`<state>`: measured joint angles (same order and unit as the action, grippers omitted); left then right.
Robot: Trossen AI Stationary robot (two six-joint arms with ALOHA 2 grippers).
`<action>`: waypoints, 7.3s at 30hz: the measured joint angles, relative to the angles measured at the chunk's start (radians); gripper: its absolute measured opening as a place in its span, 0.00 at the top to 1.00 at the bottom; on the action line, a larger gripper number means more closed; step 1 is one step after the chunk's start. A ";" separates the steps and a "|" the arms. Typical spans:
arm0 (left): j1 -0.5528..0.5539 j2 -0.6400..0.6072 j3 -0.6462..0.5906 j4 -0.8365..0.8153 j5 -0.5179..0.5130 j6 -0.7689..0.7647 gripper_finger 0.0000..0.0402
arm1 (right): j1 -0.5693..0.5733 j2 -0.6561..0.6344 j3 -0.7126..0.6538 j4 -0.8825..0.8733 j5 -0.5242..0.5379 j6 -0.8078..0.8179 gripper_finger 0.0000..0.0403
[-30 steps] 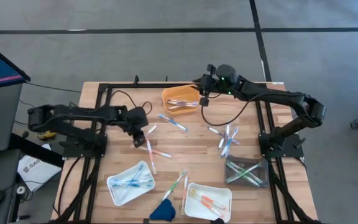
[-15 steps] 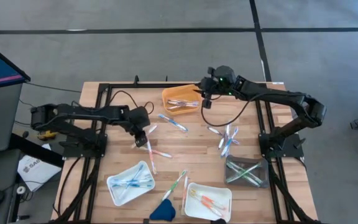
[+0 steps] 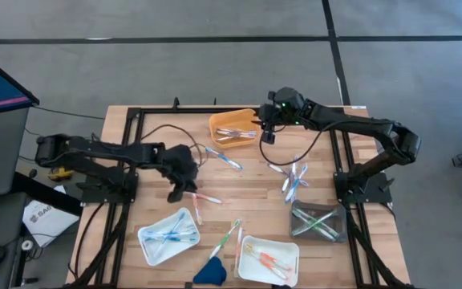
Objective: Pick & Place Toothbrushes
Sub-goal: Put the orange toothbrush into the right white bin
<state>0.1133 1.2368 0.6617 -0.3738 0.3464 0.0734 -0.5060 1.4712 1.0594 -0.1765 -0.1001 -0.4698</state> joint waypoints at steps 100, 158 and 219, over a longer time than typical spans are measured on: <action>-0.238 0.251 -0.132 0.294 -0.329 0.758 0.61 | 0.001 0.000 0.000 -0.110 -0.001 0.045 0.74; -0.185 0.210 -0.029 0.290 -0.372 0.572 0.98 | 0.001 0.000 0.000 -0.132 -0.001 0.046 0.74; 0.141 0.206 -0.029 1.575 -0.189 0.210 0.98 | -0.074 -0.008 -0.036 0.348 -0.766 0.301 0.74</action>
<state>0.2546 1.4425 0.6331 1.2015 0.1579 0.2835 -0.5795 1.4628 1.0233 0.1717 -0.8665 -0.1685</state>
